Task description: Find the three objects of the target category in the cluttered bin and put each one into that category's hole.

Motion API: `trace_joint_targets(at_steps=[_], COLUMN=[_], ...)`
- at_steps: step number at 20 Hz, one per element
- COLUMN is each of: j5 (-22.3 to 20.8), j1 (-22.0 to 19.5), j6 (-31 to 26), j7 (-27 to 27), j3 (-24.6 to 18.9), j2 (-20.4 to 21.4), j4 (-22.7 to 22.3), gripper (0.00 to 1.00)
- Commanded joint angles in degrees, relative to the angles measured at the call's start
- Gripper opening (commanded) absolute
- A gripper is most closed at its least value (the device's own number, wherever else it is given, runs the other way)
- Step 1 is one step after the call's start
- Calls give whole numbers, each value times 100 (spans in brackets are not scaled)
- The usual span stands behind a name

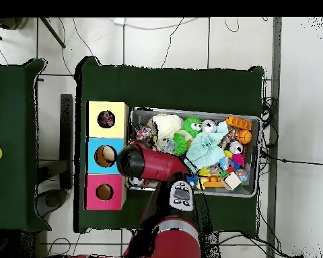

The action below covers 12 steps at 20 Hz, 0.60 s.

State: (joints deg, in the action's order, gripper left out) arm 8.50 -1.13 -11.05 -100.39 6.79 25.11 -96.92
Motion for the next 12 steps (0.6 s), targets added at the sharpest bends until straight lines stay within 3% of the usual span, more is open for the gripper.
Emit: trace_joint_targets(at_steps=[1, 12], j5=[219, 217], j1=[153, 83], j6=[-564, -674], j7=[-904, -815], j3=[-242, -296], j2=[78, 26], j4=[530, 723], gripper=[100, 100])
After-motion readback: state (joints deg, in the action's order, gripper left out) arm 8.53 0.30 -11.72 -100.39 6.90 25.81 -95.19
